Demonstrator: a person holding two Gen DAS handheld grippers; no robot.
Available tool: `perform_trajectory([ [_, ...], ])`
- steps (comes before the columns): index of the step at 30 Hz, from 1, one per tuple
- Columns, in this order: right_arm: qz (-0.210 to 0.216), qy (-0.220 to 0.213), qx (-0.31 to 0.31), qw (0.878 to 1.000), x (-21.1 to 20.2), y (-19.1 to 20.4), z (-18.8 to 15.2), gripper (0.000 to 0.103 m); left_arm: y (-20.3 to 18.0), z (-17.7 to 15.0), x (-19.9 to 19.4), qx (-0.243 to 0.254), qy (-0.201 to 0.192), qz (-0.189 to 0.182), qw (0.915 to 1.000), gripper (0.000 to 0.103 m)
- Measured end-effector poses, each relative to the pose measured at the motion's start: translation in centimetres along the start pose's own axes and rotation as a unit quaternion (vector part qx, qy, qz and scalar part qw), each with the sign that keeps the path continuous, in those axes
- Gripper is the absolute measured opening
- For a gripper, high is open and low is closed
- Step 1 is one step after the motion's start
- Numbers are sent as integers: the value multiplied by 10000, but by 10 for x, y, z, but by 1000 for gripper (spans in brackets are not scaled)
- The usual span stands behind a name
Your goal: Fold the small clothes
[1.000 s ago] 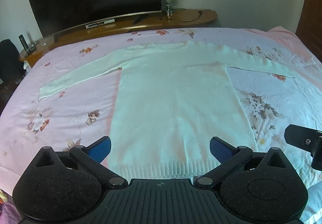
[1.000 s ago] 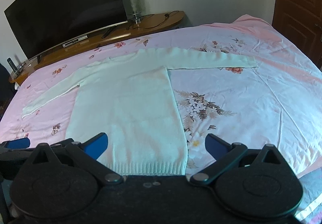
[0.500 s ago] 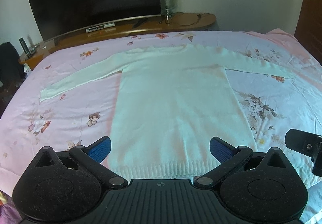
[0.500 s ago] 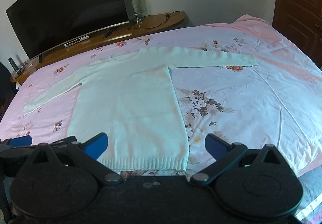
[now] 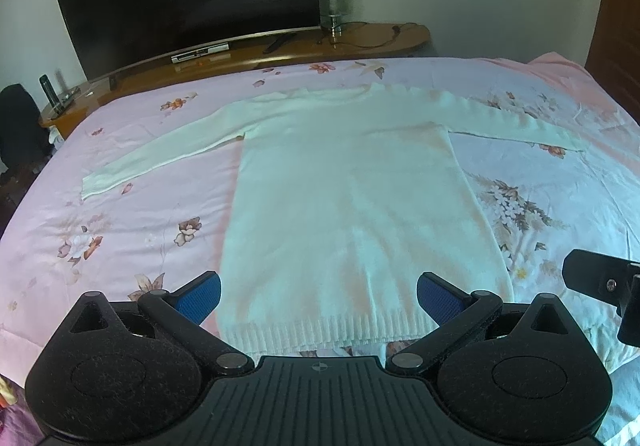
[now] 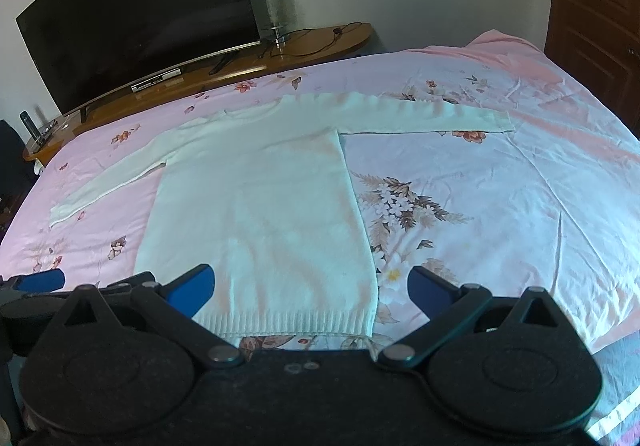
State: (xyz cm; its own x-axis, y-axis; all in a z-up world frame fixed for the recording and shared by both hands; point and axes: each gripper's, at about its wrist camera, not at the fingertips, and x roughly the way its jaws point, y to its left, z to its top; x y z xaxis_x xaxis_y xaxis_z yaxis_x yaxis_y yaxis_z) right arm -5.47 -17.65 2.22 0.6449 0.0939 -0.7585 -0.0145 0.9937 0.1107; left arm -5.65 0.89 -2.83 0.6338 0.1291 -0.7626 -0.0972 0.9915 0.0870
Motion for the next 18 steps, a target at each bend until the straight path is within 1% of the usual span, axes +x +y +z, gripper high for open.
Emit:
perform_trajectory([
  [18, 22, 29, -7, 10000, 1, 1, -3, 103, 1, -4, -1, -16, 27, -6, 10000, 103],
])
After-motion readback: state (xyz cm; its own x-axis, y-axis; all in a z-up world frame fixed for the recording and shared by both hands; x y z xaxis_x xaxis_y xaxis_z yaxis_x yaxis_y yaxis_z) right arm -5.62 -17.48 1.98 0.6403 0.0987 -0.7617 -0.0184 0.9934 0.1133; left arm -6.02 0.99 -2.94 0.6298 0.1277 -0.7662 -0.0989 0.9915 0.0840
